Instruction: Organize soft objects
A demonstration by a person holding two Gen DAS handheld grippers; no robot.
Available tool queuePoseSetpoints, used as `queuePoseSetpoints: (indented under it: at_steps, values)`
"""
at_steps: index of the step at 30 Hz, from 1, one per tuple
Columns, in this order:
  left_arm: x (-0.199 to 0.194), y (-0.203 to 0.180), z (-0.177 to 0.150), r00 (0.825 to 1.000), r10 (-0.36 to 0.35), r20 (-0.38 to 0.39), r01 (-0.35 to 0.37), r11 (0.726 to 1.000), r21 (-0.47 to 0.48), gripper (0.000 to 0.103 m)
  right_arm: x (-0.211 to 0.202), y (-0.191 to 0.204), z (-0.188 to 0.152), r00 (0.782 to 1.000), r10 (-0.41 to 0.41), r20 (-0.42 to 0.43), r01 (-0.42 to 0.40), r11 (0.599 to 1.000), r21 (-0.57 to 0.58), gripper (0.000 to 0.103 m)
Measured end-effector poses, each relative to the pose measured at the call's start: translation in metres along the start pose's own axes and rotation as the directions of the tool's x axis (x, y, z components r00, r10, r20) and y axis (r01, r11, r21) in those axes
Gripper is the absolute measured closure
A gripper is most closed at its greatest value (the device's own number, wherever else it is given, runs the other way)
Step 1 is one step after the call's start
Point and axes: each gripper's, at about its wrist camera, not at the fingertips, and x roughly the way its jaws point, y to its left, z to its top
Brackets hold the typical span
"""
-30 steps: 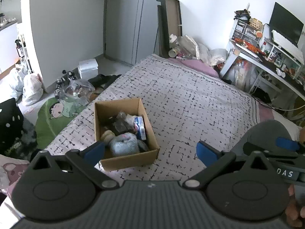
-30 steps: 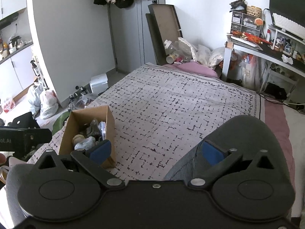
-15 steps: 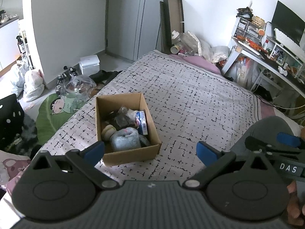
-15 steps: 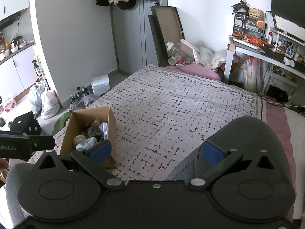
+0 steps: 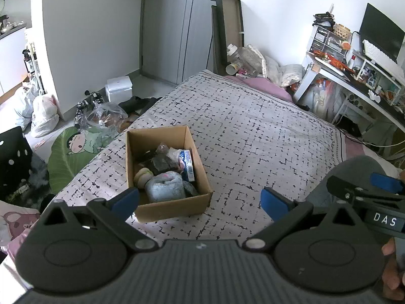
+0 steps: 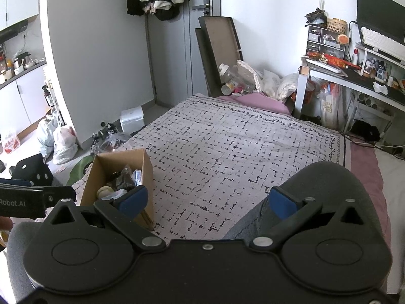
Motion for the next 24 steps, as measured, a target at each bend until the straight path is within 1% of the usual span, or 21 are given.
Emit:
queuePoseSetpoints:
  at_steps: [18,24]
  values:
    - [0.0003,-0.0028,-0.001,1.0,0.001,-0.001,-0.001,1.0,0.005,0.001,0.0003,0.0012,0.0009,1.0,0.007,-0.005,-0.007,1.0,-0.001,0.0]
    - [0.0014,-0.0027,-0.0011,1.0,0.014,-0.005,-0.014,1.0,0.012,0.001,0.0016,0.0012,-0.0002,1.0,0.005,-0.008,-0.005,1.0,0.001,0.0]
